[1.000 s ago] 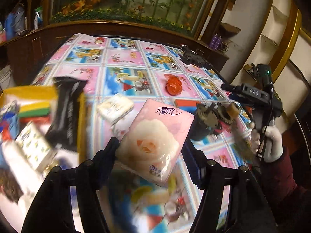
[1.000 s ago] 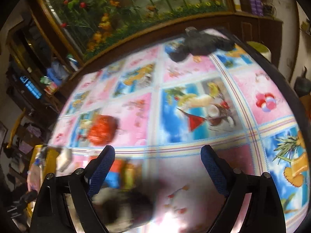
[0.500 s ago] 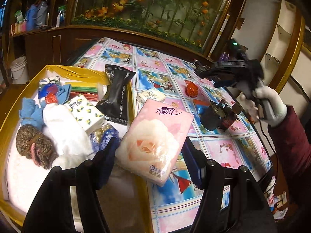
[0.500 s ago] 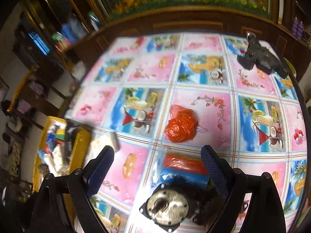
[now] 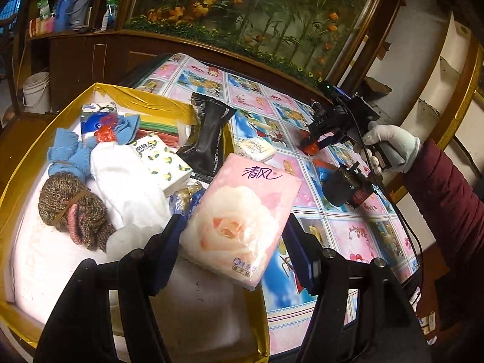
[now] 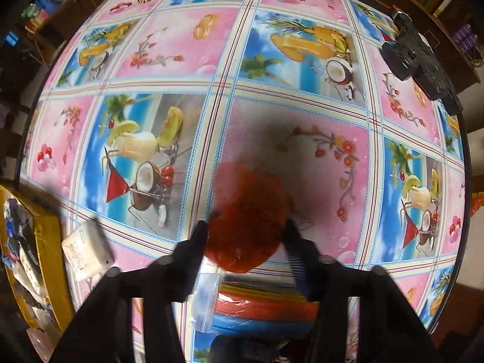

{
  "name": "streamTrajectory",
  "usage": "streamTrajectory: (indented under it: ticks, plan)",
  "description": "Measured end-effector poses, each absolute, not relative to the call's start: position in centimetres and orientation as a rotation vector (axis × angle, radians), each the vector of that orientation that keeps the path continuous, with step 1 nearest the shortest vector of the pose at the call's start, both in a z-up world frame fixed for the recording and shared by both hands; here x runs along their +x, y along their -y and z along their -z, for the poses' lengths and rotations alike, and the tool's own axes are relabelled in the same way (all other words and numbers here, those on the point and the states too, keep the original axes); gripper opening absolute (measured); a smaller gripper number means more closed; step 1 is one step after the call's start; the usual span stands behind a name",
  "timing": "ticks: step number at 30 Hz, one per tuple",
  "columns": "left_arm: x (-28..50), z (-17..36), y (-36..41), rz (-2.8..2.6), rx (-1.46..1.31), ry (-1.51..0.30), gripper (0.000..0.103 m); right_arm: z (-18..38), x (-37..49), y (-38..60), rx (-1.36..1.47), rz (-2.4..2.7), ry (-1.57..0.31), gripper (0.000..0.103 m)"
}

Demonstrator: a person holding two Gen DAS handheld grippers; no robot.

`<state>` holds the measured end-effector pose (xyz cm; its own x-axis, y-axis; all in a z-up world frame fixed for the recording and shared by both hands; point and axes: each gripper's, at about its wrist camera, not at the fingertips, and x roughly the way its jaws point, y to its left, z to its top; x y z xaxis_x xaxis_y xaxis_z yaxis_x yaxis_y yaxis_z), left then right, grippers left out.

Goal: Organize soft objects
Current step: 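Grasp the orange-red plastic bag with the right tool while the left lifts the tissue pack, then lower the tissue pack and red bag into the white box and open both tools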

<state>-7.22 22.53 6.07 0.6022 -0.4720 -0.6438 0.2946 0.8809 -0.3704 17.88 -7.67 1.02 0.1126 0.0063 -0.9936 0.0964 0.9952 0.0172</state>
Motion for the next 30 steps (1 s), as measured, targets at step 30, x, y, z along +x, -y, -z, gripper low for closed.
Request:
streamTrajectory:
  ticks: [30]
  plan:
    - [-11.5, -5.9, -32.2, 0.121, -0.254, -0.808, 0.065, -13.5, -4.3, -3.3, 0.159, -0.477, -1.152, 0.042]
